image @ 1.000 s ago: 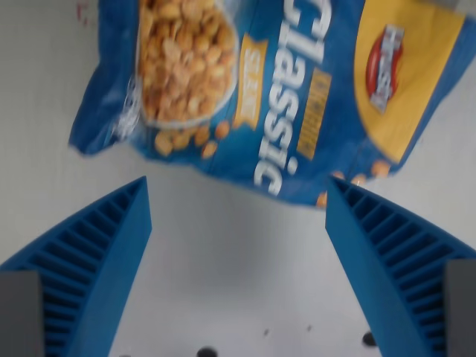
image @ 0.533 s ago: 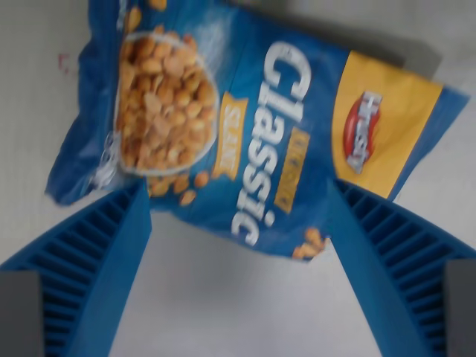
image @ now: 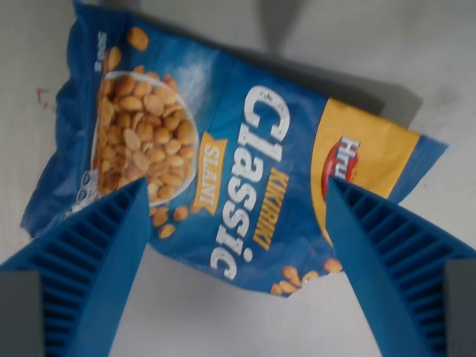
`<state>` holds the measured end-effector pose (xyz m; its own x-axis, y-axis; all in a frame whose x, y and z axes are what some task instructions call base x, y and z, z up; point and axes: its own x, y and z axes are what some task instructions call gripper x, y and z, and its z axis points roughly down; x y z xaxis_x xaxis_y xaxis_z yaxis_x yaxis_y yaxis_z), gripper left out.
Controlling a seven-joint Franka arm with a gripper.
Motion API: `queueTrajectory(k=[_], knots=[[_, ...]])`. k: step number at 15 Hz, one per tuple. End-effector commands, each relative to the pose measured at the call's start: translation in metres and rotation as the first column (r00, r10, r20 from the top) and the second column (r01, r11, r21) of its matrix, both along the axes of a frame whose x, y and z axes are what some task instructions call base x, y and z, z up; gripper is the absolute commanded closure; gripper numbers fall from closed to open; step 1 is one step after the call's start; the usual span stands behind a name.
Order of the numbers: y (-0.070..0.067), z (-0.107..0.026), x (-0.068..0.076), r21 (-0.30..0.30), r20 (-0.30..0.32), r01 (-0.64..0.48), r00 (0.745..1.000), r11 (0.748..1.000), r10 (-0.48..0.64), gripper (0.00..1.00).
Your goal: Move above the blue bag
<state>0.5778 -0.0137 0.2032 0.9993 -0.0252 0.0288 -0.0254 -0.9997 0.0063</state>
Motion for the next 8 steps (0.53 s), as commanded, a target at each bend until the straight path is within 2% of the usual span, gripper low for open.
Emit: queueTrajectory(k=[1, 8], knots=[[-0.0055, -0.0022, 0.0102, 0.001, -0.006, -0.042, 0.999, 0.999, 0.042, 0.0], [-0.0087, -0.0037, 0.0144, 0.006, -0.013, -0.036, 0.999, 0.999, 0.036, 0.0]])
